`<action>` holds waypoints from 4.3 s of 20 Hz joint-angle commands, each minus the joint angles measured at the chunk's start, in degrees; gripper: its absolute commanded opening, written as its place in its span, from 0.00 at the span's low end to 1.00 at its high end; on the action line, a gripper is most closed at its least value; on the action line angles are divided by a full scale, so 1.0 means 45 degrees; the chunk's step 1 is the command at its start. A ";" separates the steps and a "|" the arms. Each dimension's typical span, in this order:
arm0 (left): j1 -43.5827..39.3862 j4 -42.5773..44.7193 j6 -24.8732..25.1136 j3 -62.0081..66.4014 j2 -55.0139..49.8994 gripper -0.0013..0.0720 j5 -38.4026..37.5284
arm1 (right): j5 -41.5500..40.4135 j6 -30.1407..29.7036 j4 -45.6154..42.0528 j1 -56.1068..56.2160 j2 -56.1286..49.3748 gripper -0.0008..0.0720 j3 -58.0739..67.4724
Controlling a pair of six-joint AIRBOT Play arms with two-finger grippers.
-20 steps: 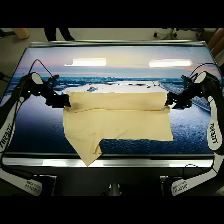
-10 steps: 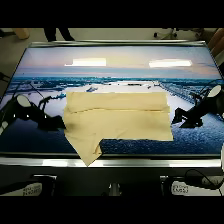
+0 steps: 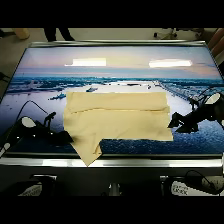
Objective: Fold the shirts.
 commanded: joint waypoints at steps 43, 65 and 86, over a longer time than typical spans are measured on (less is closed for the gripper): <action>-0.0758 0.0860 -0.0559 0.9758 -0.4192 0.06 0.0690 | -0.6523 0.0296 0.0753 0.1622 -0.2297 0.04 0.4007; -0.1049 0.0369 -0.0850 1.2556 -0.6047 0.73 -0.0646 | -0.6232 0.0612 0.3585 0.0738 -0.5921 0.88 0.5119; -0.9792 -0.8364 -0.1224 1.3129 -1.0749 0.06 0.7218 | 0.0942 0.1156 0.6091 0.1209 0.2234 0.04 0.5129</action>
